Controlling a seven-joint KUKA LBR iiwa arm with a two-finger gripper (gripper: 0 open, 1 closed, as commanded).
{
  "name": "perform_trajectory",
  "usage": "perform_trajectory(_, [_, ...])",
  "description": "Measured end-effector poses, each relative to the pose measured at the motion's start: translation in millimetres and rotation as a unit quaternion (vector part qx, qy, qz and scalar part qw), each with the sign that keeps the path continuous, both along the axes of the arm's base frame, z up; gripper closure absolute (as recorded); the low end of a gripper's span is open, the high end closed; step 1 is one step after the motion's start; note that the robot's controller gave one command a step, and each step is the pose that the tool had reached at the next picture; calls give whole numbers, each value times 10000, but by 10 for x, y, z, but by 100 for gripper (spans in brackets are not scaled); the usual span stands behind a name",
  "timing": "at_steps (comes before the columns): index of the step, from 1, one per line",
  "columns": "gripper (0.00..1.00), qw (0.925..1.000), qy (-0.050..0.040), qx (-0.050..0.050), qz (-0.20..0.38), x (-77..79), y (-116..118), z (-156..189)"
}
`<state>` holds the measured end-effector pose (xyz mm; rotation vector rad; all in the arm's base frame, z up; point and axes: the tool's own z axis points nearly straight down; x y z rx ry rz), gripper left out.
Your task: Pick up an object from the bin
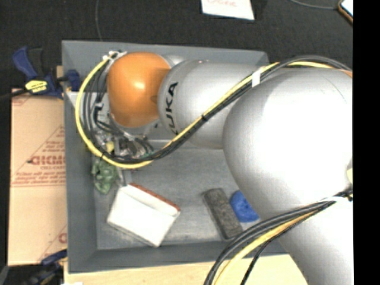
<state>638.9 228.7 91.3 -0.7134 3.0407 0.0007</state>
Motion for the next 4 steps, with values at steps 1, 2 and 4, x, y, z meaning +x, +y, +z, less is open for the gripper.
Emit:
perform_trajectory(1, [0,9996,-8,13,278,128,93,-95])
perform_trajectory(2, [0,9777,-49,-33,2098,48,45,-176])
perform_trajectory(4, [100,9923,-17,-22,1238,15,56,-200])
